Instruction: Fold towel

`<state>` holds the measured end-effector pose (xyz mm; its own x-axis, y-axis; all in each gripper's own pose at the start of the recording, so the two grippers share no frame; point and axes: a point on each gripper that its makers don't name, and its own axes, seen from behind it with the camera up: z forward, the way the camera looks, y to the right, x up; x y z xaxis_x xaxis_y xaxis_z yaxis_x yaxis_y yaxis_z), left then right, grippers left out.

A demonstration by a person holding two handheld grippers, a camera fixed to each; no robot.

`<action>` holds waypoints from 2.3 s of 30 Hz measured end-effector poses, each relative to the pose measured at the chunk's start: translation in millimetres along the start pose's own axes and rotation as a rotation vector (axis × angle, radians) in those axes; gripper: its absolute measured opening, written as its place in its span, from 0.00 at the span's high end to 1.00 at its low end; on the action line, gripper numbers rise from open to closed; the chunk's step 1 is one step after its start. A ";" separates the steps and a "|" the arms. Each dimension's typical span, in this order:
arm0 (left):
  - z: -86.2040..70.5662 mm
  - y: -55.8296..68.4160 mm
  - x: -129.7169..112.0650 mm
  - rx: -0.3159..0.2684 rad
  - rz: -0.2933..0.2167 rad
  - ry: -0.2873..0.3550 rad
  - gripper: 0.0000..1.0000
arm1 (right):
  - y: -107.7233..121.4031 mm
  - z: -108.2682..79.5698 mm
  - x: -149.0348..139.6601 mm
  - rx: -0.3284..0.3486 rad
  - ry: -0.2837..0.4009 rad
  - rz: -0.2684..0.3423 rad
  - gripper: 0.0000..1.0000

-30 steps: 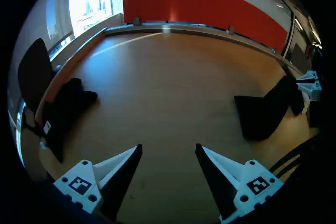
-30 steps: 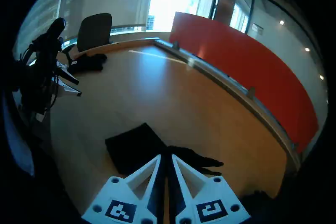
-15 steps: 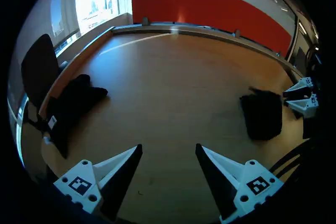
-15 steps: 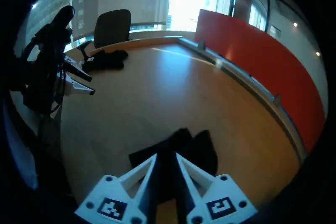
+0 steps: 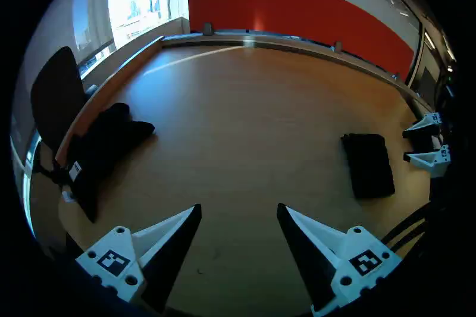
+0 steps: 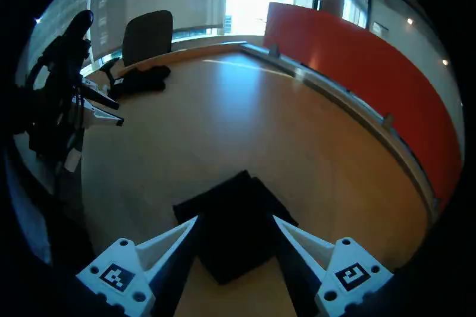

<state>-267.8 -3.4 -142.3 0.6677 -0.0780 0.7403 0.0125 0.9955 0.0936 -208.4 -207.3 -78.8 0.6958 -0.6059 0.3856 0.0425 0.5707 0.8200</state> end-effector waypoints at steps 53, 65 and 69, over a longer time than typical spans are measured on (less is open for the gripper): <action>2.4 7.6 5.4 -0.008 0.012 0.004 0.06 | -20.3 4.2 -126.9 0.007 -0.214 0.098 0.65; 2.4 8.2 3.7 -0.008 0.019 0.002 0.06 | -18.4 4.5 -126.3 0.006 -0.205 0.138 0.95; 2.6 8.7 3.5 -0.009 0.019 0.002 0.06 | -14.6 1.9 -122.7 -0.005 -0.195 0.135 0.95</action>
<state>-267.4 4.8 -137.2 0.6696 -0.0591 0.7403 0.0069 0.9973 0.0734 -295.7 -142.4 -137.3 0.5442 -0.6188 0.5666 -0.0380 0.6564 0.7534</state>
